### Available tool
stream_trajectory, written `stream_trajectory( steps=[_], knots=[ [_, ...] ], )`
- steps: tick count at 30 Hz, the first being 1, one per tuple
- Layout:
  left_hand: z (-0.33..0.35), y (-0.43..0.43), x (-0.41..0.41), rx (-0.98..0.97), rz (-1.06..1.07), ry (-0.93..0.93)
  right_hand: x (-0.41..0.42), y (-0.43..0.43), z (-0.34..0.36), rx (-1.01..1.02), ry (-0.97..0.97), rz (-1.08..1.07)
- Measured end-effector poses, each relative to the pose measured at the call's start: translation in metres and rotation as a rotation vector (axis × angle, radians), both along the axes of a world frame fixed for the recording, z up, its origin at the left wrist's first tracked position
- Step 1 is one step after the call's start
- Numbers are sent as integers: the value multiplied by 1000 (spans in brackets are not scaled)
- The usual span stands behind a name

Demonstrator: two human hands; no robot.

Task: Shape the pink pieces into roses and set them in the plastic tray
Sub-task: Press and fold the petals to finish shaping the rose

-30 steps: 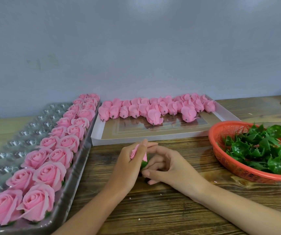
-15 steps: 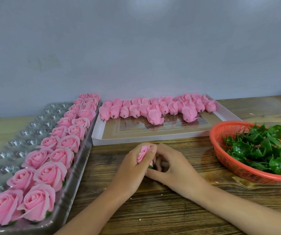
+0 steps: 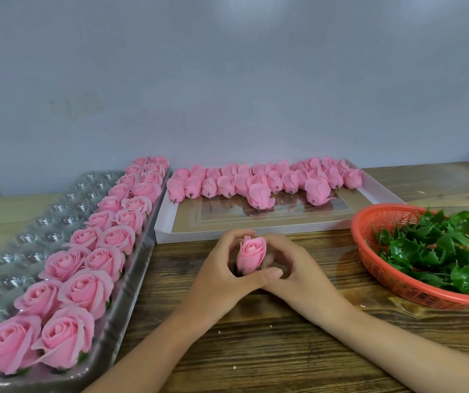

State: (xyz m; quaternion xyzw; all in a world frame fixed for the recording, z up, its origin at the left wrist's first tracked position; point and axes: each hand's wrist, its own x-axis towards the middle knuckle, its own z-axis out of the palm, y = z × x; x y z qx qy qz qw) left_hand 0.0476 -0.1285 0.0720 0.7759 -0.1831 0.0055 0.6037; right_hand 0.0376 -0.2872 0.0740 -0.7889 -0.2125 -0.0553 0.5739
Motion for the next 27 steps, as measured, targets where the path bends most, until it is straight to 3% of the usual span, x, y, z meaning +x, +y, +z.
stream_trajectory(
  steps=[5, 20, 27],
  knots=[
    [0, 5, 4, 53, -102, 34, 2, -2, 0, 164, 112, 9],
    [1, -3, -3, 342, 99, -91, -2, -1, 0, 65, 19, -21],
    [3, -4, -5, 343, 118, -147, -2, -2, -2, 71, -34, -27]
  ],
)
